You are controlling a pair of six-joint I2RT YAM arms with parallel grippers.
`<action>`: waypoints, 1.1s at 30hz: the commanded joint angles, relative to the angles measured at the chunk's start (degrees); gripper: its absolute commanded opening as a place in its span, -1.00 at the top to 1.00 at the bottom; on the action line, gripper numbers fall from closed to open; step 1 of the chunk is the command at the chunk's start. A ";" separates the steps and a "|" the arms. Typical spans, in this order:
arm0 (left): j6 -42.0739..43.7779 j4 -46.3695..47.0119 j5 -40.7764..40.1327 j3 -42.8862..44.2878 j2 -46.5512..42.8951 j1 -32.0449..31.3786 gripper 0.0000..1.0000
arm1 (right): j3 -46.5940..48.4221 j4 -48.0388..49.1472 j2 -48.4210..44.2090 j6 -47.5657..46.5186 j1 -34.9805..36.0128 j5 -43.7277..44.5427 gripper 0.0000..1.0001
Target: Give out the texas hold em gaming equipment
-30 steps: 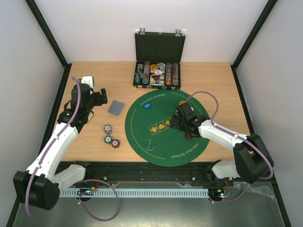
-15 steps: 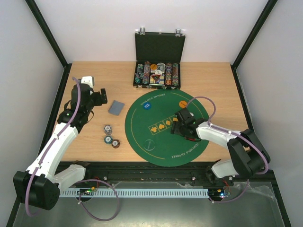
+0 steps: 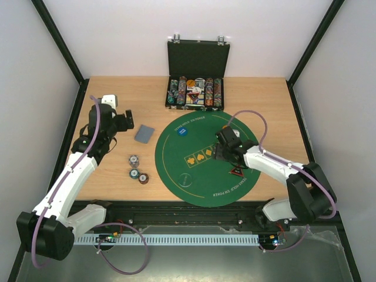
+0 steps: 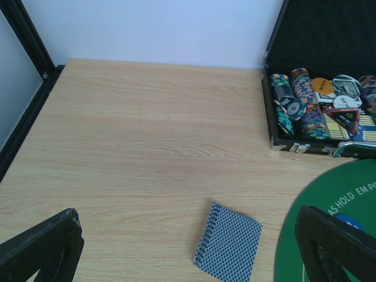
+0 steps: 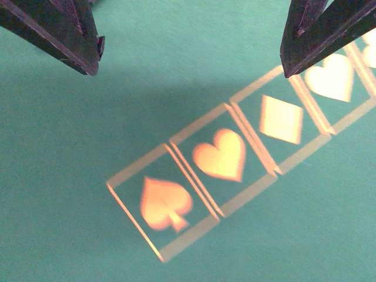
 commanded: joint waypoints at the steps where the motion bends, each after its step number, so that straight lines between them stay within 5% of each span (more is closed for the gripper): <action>1: -1.84 0.48 4.08 2.28 1.81 0.14 -0.99 | 7.31 -1.16 -0.33 -8.32 2.93 2.11 -0.63; 11: -9.24 0.50 22.23 13.68 8.91 14.10 -0.99 | 17.61 6.89 6.03 -17.84 21.99 -7.49 -0.58; 19: -4.11 1.05 7.81 8.24 4.31 16.11 -0.99 | 30.09 2.82 20.63 -23.82 34.10 -4.34 -0.72; 33: -3.94 1.74 8.02 7.08 2.49 16.12 -0.99 | 43.67 -1.07 35.65 -24.20 40.51 1.22 -0.76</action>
